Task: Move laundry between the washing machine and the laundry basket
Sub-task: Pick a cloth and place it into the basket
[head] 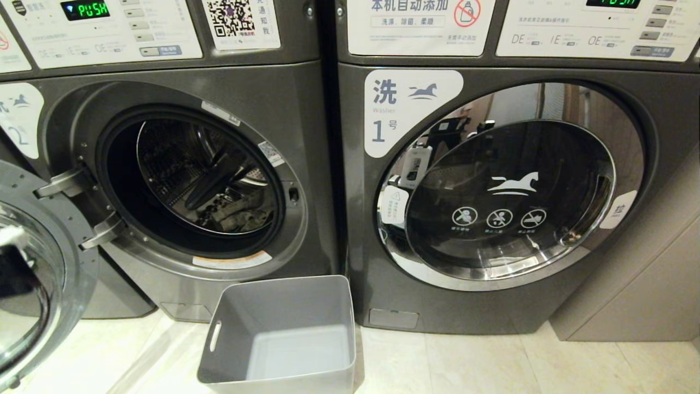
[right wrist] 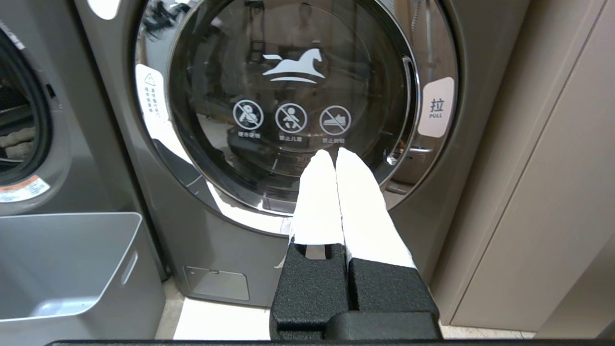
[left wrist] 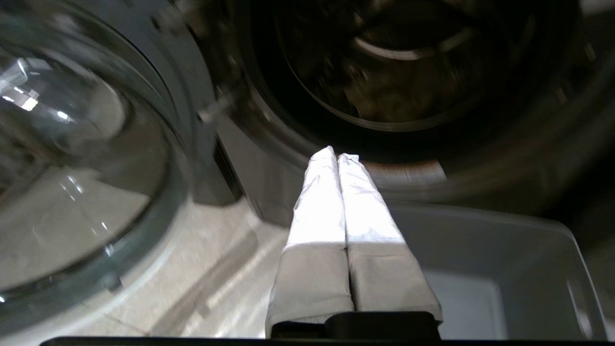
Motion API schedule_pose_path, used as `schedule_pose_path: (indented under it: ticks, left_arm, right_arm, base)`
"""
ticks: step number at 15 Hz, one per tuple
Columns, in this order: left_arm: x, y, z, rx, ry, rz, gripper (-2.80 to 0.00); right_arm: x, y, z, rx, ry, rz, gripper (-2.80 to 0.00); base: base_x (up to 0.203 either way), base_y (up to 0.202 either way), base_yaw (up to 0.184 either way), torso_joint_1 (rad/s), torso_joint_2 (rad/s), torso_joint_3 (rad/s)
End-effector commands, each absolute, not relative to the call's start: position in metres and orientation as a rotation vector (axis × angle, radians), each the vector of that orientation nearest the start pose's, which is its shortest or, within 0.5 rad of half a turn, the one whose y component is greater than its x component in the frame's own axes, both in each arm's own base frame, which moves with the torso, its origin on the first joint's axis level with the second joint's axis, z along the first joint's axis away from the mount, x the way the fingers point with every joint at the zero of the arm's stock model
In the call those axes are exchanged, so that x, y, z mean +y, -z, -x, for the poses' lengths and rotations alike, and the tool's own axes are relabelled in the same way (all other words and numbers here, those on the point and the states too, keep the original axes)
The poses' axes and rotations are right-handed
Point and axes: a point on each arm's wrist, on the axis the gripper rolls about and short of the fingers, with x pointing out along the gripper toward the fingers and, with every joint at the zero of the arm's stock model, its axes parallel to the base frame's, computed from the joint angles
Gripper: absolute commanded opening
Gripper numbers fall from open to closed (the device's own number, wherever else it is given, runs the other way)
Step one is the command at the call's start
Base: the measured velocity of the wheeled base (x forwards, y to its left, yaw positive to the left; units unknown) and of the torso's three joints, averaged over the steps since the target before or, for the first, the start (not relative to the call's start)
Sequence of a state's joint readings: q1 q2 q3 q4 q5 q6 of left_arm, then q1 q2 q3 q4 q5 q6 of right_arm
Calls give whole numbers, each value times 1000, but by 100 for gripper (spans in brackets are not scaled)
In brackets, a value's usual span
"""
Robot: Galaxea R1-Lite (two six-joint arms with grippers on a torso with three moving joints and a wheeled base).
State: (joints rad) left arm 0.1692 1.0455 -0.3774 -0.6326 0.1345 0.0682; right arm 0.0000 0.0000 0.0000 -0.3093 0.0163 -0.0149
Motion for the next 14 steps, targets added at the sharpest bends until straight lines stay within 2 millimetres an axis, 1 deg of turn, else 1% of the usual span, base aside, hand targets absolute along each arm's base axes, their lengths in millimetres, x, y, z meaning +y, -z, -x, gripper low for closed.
schedule_pose_path:
  ticks: [1, 4, 6, 8, 10, 11, 12, 14]
  left_arm:
    - [8, -169, -73, 44, -201, -78, -280]
    - [3, -129, -25, 65, -144, -82, -280]
    - [1, -107, -6, 90, -99, -81, -280]
    - [-1, -90, -1, 184, -51, -68, -280]
    - [0, -86, -8, 285, -43, -55, -280]
    - [0, -86, -10, 309, -37, -55, -280]
    - [0, -86, -9, 302, -22, -57, -280]
    - [-1, -86, 1, 194, 33, -66, -280]
  right_arm:
    - [0, -96, 24, -270, -15, 18, -280]
    - [0, -96, 24, -270, -15, 18, -280]
    - [0, -96, 24, -270, -15, 18, -280]
    - [0, -96, 24, -270, -15, 18, -280]
    - [0, -96, 24, -270, -15, 18, -280]
    - [0, -96, 24, -270, -15, 18, -280]
    - [0, -96, 24, -270, -15, 18, -280]
    - [0, -96, 24, -270, -15, 18, -280]
  base:
    - [0, 0, 0, 0, 0, 0]
    - [0, 0, 0, 0, 0, 0]
    - [0, 0, 0, 0, 0, 0]
    - [0, 0, 0, 0, 0, 0]
    - [0, 0, 0, 0, 0, 0]
    - [0, 0, 0, 0, 0, 0]
    - [0, 0, 0, 0, 0, 0]
    - [0, 0, 0, 0, 0, 0]
